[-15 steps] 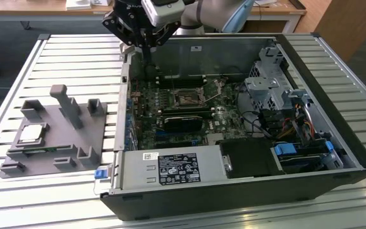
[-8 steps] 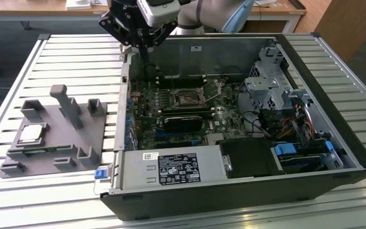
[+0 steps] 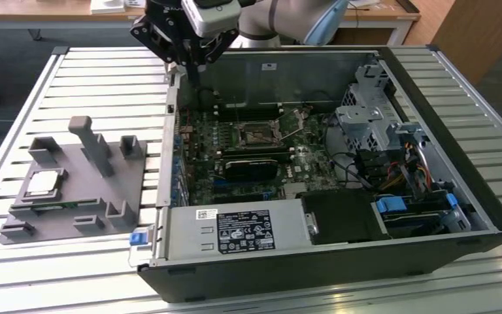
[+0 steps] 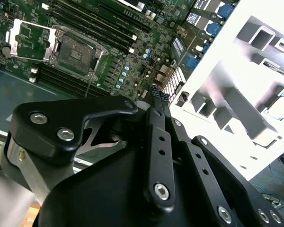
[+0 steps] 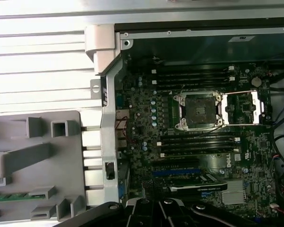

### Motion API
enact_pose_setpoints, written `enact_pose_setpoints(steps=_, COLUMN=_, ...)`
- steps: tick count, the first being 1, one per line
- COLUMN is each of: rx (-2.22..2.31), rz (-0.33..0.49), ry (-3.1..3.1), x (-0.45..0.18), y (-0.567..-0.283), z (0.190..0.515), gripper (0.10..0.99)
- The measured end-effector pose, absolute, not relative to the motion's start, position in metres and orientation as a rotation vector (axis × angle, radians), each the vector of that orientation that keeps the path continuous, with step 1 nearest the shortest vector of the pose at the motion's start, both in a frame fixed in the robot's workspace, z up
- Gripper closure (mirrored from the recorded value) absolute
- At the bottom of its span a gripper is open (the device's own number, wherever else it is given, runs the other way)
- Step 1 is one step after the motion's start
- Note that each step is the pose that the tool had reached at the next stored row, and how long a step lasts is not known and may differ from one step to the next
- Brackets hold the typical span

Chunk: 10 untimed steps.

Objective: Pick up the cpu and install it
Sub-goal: 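Reach for the cpu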

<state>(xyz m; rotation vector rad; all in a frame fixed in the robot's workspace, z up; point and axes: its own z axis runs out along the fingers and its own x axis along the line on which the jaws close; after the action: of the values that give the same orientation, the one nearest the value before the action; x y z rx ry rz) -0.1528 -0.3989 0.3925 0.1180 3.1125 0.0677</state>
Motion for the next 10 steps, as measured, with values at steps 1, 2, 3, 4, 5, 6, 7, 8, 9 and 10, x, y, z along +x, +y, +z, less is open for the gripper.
enact_pose_setpoints(steps=1, rx=0.118, rz=0.068, ry=3.113, x=-0.1535, y=-0.3989, z=0.3925, gripper=0.98)
enact_pose_setpoints(steps=2, rx=0.118, rz=0.068, ry=3.112, x=-0.1542, y=-0.3989, z=0.3925, gripper=0.98)
enact_pose_setpoints(steps=3, rx=0.118, rz=0.068, ry=3.113, x=-0.1551, y=-0.3989, z=0.3925, gripper=0.98)
enact_pose_setpoints(steps=4, rx=0.118, rz=0.068, ry=3.113, x=-0.1559, y=-0.3989, z=0.3924, gripper=0.98)
enact_pose_setpoints(steps=5, rx=0.118, rz=0.068, ry=3.112, x=-0.1566, y=-0.3989, z=0.3924, gripper=0.98)
enact_pose_setpoints(steps=6, rx=0.118, rz=0.068, ry=3.112, x=-0.1574, y=-0.3989, z=0.3924, gripper=0.98)
enact_pose_setpoints(steps=7, rx=0.118, rz=0.068, ry=3.112, x=-0.1582, y=-0.3989, z=0.3924, gripper=0.98)
enact_pose_setpoints(steps=8, rx=0.118, rz=0.068, ry=3.113, x=-0.1589, y=-0.399, z=0.3923, gripper=0.98)
enact_pose_setpoints(steps=9, rx=0.118, rz=0.068, ry=3.112, x=-0.1598, y=-0.399, z=0.3923, gripper=0.98)
enact_pose_setpoints(steps=10, rx=0.118, rz=0.068, ry=3.113, x=-0.1605, y=-0.3989, z=0.3923, gripper=0.98)
